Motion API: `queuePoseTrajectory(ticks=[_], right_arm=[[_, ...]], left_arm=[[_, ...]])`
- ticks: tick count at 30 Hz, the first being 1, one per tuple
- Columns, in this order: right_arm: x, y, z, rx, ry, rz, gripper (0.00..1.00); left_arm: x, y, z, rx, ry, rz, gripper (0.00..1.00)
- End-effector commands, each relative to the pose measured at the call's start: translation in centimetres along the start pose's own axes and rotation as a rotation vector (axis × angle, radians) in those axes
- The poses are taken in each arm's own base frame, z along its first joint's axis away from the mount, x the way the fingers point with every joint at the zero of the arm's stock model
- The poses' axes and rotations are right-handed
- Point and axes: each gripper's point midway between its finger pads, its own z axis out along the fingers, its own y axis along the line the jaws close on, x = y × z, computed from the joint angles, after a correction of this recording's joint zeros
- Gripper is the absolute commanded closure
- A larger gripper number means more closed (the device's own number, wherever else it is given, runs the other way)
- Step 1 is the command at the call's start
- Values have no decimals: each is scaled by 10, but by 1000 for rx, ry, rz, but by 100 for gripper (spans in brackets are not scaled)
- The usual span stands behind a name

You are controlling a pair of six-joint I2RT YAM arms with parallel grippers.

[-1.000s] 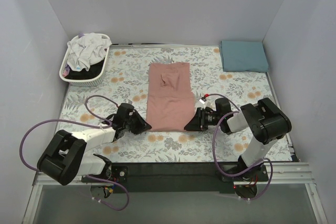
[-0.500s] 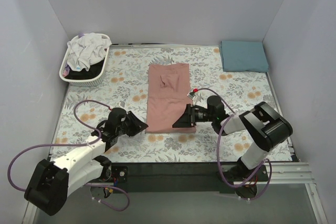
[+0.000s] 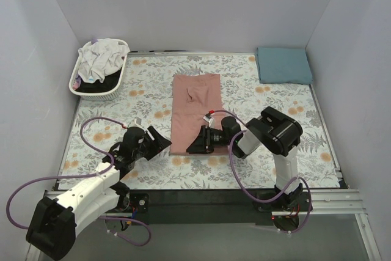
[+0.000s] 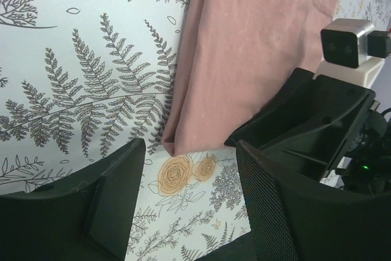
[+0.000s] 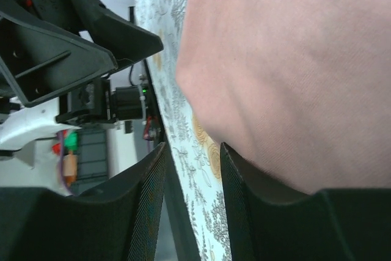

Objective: Fold and stack the t-shirts
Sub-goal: Fold the tshirt

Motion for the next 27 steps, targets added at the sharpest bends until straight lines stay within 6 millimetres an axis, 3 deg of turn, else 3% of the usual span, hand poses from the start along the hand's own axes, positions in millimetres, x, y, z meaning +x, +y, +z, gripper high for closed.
queuePoseTrajectory(ticks=[1, 3, 4, 6, 7, 9, 10, 11, 13, 14, 15, 18, 20, 27], right_arm=[[-9, -29, -9, 190, -78, -47, 52], [-10, -22, -15, 204, -78, -94, 52], [-17, -4, -19, 177, -104, -136, 52], [-17, 0, -27, 199, -95, -158, 52], [-22, 12, -33, 200, -117, -196, 52], [-15, 0, -46, 308, -91, -181, 49], [-29, 4, -54, 366, -132, -269, 48], [-18, -13, -69, 485, -88, -230, 46], [-29, -19, -94, 646, -136, -303, 41], [-20, -29, -112, 752, -104, -275, 40], [-30, -28, -129, 833, -163, -304, 38], [-27, -31, -157, 963, -164, -315, 37], [-21, -32, -164, 998, -132, -299, 37], [-16, -36, -158, 1007, -67, -281, 38]], left_arm=[[-9, -2, -1, -15, -29, 22, 40], [-10, -4, 0, -12, -24, 29, 39], [-10, -5, 0, -13, -20, 38, 39], [-10, -7, 0, -9, -13, 49, 39], [-13, -12, -1, -3, -15, 54, 39], [-16, -16, -3, -3, -17, 71, 36], [-18, -19, -5, -5, -18, 78, 36], [-19, -20, -6, -9, -15, 93, 35], [-20, -18, -7, -39, -4, 107, 30], [-22, -20, -7, -50, 1, 126, 27], [-22, -19, -7, -63, 8, 137, 26], [-19, -17, -4, -117, 52, 166, 26], [-18, -20, -3, -139, 77, 180, 26], [-10, -22, 9, -252, 131, 284, 25]])
